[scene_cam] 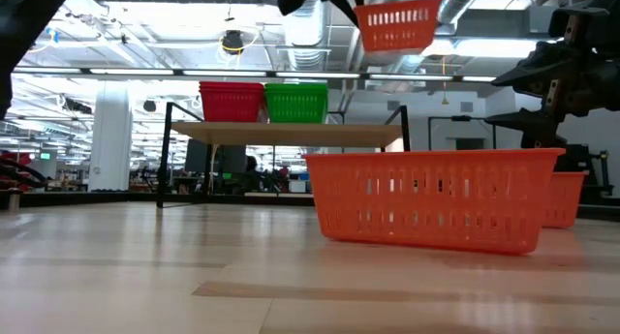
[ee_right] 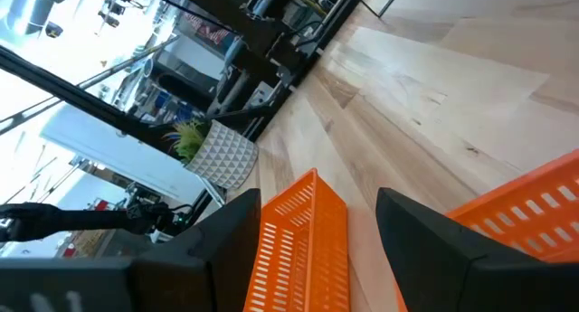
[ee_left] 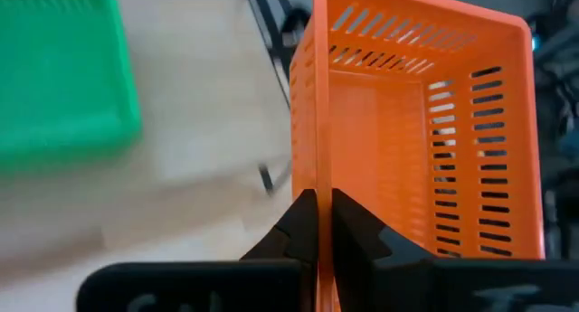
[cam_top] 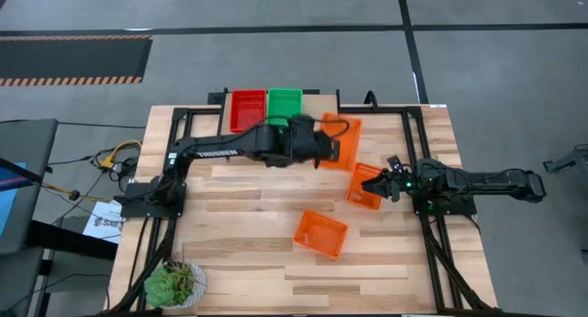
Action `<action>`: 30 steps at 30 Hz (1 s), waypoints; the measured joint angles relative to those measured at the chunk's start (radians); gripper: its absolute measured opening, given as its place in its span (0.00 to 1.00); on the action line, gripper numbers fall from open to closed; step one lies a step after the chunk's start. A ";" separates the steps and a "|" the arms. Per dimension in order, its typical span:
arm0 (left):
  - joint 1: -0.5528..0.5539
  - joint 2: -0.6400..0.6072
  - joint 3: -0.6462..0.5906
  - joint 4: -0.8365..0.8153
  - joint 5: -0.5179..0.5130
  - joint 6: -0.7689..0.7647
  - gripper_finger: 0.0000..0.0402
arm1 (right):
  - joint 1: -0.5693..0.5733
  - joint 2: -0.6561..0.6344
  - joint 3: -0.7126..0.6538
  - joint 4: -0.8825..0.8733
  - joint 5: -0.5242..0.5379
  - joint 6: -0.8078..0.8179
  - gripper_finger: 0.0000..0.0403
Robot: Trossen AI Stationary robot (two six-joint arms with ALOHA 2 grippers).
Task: Stack baskets on shelf by color
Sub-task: Put the left orange bin on the shelf
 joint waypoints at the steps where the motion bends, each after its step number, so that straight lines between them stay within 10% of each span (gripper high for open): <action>1: 0.012 0.000 0.011 -0.001 -0.017 0.016 0.00 | 0.000 0.000 0.000 0.000 0.000 -0.001 0.61; 30: 0.293 0.110 0.024 0.088 -0.001 0.212 0.00 | -0.001 0.000 0.000 0.001 0.003 -0.001 0.61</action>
